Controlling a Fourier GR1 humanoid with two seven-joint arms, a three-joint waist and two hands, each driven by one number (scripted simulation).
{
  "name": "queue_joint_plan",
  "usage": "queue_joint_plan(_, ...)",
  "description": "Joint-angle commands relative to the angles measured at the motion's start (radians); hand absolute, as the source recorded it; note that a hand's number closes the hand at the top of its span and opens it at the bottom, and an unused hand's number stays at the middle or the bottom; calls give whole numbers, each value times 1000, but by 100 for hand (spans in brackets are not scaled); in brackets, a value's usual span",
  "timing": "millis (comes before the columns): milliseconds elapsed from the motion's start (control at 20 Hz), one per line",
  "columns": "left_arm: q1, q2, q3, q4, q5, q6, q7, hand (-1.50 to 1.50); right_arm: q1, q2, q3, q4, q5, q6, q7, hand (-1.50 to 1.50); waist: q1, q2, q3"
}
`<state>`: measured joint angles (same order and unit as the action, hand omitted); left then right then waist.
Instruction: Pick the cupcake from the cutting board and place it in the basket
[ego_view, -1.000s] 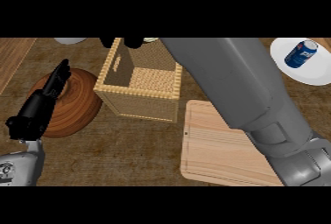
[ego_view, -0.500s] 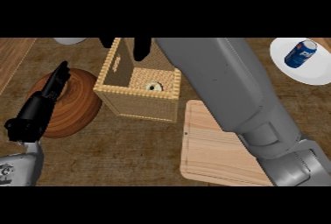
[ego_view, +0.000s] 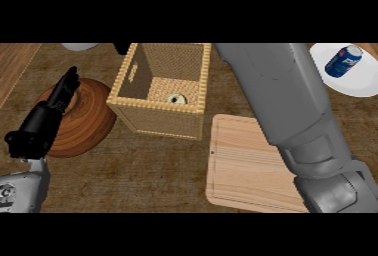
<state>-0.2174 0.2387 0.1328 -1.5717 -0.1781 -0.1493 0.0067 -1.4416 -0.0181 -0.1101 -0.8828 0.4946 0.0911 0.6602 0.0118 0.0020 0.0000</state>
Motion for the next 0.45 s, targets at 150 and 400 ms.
queue_joint_plan(150, 36, -34, -26, -25, -28, 30, -11, 0, 67, -78, -121, -49, 8, -227, 1, -150, -8, -2, 0)
queue_joint_plan(400, -7, -8, 16, 24, 4, 11, -5, 0, 144, -216, -218, -98, -59, -203, -69, -150, -21, -1, 0)
